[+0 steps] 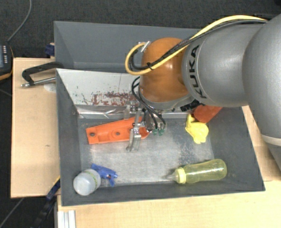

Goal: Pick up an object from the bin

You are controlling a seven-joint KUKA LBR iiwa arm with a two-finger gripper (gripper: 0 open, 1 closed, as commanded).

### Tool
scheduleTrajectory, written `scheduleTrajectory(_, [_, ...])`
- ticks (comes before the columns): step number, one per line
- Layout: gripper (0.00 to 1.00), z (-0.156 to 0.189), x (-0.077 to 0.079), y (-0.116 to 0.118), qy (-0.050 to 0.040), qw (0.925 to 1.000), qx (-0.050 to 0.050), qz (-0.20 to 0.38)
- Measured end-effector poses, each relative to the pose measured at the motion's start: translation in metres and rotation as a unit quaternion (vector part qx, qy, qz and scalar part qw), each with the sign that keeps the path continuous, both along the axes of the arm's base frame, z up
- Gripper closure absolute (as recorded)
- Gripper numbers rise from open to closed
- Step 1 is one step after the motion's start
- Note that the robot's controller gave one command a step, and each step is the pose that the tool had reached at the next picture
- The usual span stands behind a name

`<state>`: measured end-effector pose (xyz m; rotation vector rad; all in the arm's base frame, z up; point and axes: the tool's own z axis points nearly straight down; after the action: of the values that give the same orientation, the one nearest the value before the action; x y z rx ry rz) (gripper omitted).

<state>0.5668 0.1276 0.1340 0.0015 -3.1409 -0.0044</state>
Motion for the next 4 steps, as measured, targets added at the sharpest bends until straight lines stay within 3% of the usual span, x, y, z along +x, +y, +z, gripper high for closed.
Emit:
scheduleTrajectory(1, [0.00,0.008,0.009,0.018,-0.0048,0.9997,0.001,0.024])
scheduleTrajectory(2, [0.00,-0.066,0.019,0.026,0.0005,1.0000,0.001,-0.005])
scheduleTrajectory(3, [1.00,-0.063,0.012,0.017,-0.0048,0.9999,0.002,-0.013])
scheduleTrajectory(4, [1.00,-0.063,0.012,0.017,-0.0048,0.9999,0.002,-0.013])
